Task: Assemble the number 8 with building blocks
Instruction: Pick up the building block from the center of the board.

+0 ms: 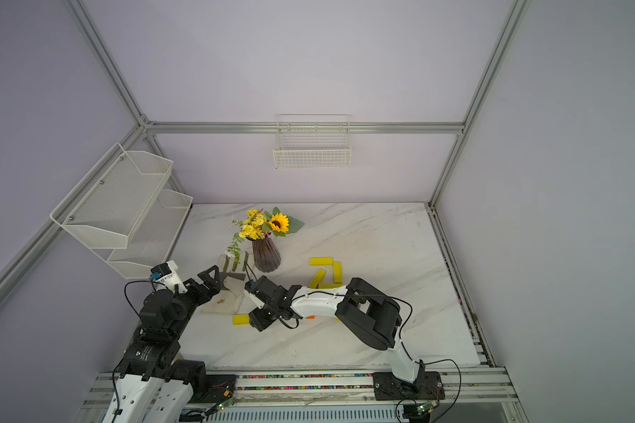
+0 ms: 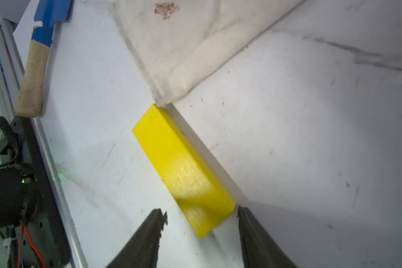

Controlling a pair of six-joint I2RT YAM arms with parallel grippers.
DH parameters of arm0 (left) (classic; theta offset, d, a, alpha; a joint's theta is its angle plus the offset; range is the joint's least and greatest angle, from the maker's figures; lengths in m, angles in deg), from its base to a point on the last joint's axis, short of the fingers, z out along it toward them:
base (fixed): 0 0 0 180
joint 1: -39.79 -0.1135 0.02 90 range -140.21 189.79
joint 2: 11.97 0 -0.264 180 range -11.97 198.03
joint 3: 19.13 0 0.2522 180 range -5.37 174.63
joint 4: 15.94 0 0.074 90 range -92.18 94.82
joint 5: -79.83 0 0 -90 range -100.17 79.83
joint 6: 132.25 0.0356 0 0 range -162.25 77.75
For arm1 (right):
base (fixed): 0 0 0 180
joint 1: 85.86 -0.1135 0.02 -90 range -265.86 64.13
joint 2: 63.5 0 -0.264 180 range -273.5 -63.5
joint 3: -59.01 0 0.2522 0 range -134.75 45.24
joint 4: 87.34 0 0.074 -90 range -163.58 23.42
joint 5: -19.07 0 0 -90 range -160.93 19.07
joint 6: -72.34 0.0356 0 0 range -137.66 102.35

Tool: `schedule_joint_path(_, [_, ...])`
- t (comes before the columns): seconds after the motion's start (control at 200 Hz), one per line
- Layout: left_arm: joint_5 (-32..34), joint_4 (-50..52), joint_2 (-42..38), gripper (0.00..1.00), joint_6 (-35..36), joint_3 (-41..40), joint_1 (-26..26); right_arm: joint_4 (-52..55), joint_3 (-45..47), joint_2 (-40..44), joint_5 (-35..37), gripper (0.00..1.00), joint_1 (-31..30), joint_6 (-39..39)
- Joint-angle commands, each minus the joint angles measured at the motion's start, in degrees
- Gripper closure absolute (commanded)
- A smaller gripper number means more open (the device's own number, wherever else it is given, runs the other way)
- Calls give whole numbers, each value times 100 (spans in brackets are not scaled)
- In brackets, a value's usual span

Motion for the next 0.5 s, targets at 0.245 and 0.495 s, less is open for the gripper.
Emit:
schedule_joint_path(0.245, [0, -126, -42, 0, -2, 102, -11, 622, -877, -322, 163, 42, -54, -684])
schedule_joint_path(0.495, [-5, -130, -57, 0, 14, 93, -11, 1384, -1590, -891, 435, 41, -66, -1819])
